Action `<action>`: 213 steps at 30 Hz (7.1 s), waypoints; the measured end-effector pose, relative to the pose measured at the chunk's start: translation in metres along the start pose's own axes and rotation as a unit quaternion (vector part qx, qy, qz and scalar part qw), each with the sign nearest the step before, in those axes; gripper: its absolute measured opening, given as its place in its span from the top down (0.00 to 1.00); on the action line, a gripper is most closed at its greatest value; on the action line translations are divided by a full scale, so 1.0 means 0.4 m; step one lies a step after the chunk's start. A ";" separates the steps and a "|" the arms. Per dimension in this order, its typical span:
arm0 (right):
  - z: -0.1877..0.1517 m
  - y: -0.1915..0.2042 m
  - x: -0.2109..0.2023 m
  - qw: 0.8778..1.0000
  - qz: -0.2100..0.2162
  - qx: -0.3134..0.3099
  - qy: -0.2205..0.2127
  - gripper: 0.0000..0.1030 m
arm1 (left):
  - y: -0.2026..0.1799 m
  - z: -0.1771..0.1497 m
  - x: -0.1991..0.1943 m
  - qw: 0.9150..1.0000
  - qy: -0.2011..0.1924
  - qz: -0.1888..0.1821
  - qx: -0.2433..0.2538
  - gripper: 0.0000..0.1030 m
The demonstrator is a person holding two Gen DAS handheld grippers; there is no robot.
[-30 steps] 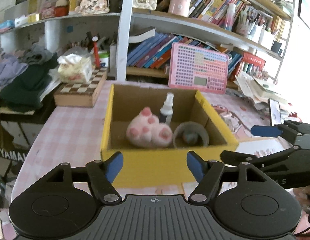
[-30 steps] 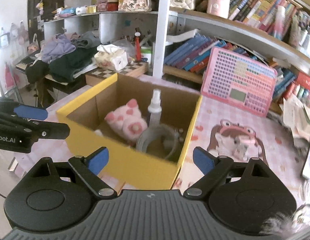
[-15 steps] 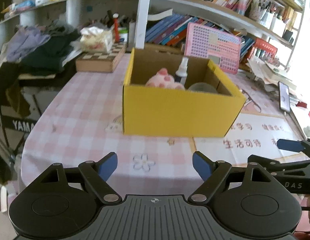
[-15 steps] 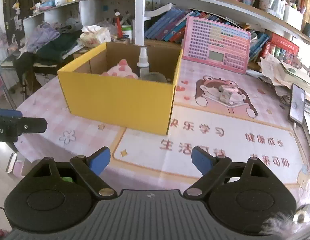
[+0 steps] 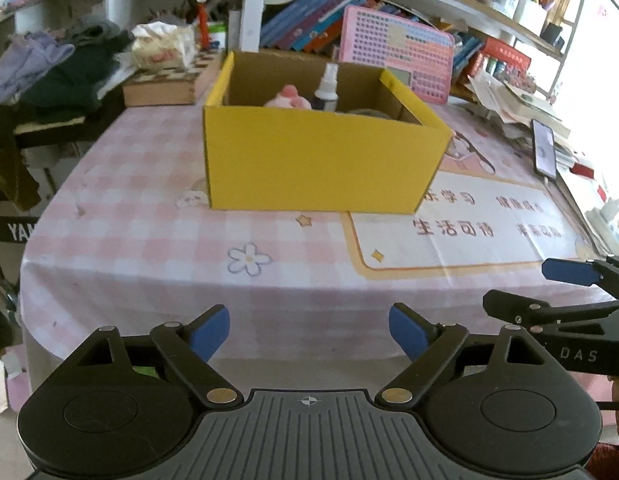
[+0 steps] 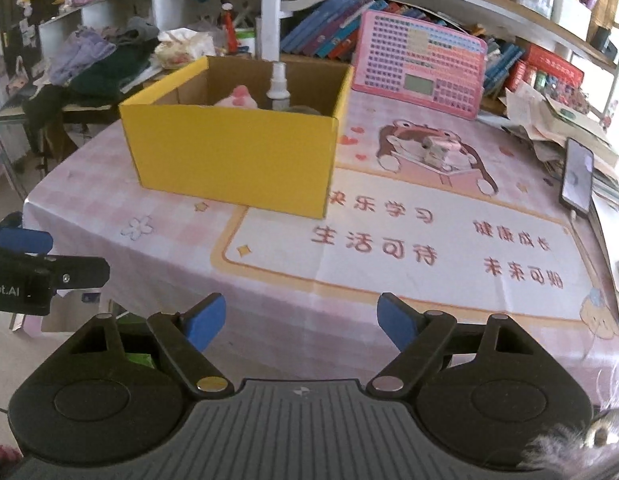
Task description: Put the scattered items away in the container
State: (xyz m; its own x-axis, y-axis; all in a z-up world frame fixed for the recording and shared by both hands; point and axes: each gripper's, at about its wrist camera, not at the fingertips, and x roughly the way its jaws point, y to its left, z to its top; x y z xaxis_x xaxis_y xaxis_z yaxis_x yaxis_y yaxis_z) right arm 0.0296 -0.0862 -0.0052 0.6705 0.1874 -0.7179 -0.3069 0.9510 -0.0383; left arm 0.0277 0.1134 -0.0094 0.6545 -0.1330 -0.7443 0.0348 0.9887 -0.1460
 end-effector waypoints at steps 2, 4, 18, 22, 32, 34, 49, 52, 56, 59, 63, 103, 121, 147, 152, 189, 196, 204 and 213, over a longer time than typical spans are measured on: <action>-0.008 -0.014 -0.001 1.000 -0.008 0.007 0.006 0.23 | -0.013 -0.001 0.006 1.000 0.003 -0.007 0.005 0.13; -0.016 -0.030 -0.003 1.000 -0.017 0.015 0.011 0.24 | -0.030 -0.001 0.014 1.000 0.008 -0.017 0.014 0.13; -0.051 -0.173 -0.027 0.995 -0.070 0.071 0.015 0.27 | -0.200 0.040 0.078 0.990 0.022 -0.088 0.103 0.13; -0.050 -0.222 -0.018 0.994 -0.079 0.079 0.017 0.27 | -0.252 0.056 0.105 0.987 0.026 -0.102 0.124 0.13; -0.013 -0.374 0.033 0.992 -0.093 0.083 0.022 0.35 | -0.384 0.121 0.198 0.981 0.024 -0.126 0.143 0.13; -0.003 -0.407 0.043 0.992 -0.094 0.084 0.020 0.35 | -0.414 0.136 0.218 0.980 0.018 -0.132 0.149 0.13; 0.103 -0.650 0.158 0.993 -0.054 0.100 -0.003 0.37 | -0.576 0.258 0.359 0.984 -0.005 -0.087 0.154 0.14; 0.128 -0.681 0.188 0.994 -0.037 0.099 -0.013 0.37 | -0.596 0.286 0.379 0.986 -0.013 -0.065 0.152 0.13; 0.164 -0.715 0.234 0.994 -0.013 0.103 -0.026 0.37 | -0.627 0.318 0.423 0.986 -0.010 -0.038 0.160 0.14; 0.193 -0.734 0.264 0.994 0.002 0.104 -0.034 0.37 | -0.649 0.345 0.443 0.986 -0.021 -0.026 0.165 0.14; 0.225 -0.749 0.299 0.994 0.015 0.097 -0.038 0.37 | -0.666 0.377 0.471 0.987 -0.032 -0.016 0.155 0.14; 0.505 -0.778 0.657 0.996 0.080 0.047 0.002 0.30 | -0.660 0.537 0.831 0.994 0.005 0.026 0.110 0.72; 0.509 -0.658 0.793 0.999 0.041 -0.009 0.020 0.23 | -0.521 0.518 0.636 0.997 -0.039 0.066 -0.003 0.73; 0.449 -0.678 0.582 0.997 0.071 0.023 -0.021 0.26 | -0.560 0.482 0.481 0.997 -0.076 0.024 0.024 0.73; 0.418 -0.664 0.511 0.997 0.074 0.023 -0.024 0.26 | -0.554 0.447 0.432 0.997 -0.076 0.000 0.026 0.73; 0.099 -0.230 0.075 0.999 0.018 0.042 -0.008 0.26 | -0.221 0.154 0.082 0.991 -0.050 -0.115 0.048 0.73; 0.056 -0.114 0.053 0.999 0.032 0.025 0.002 0.26 | -0.118 0.084 0.040 0.994 -0.033 -0.093 0.037 0.73; 0.046 0.000 0.042 0.998 0.056 -0.012 0.010 0.26 | -0.041 0.039 0.003 0.996 -0.035 -0.079 0.013 0.73; 0.061 0.073 0.047 0.997 0.071 -0.037 0.009 0.26 | 0.021 0.023 -0.015 0.997 -0.041 -0.069 -0.002 0.73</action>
State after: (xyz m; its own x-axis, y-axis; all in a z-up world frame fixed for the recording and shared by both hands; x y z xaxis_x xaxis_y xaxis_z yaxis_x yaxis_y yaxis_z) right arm 0.0495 -0.0490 -0.0029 0.6050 0.3137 -0.7318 -0.4467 0.8946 0.0142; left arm 0.0312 0.1233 -0.0003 0.7037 -0.2621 -0.6604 0.1265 0.9608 -0.2466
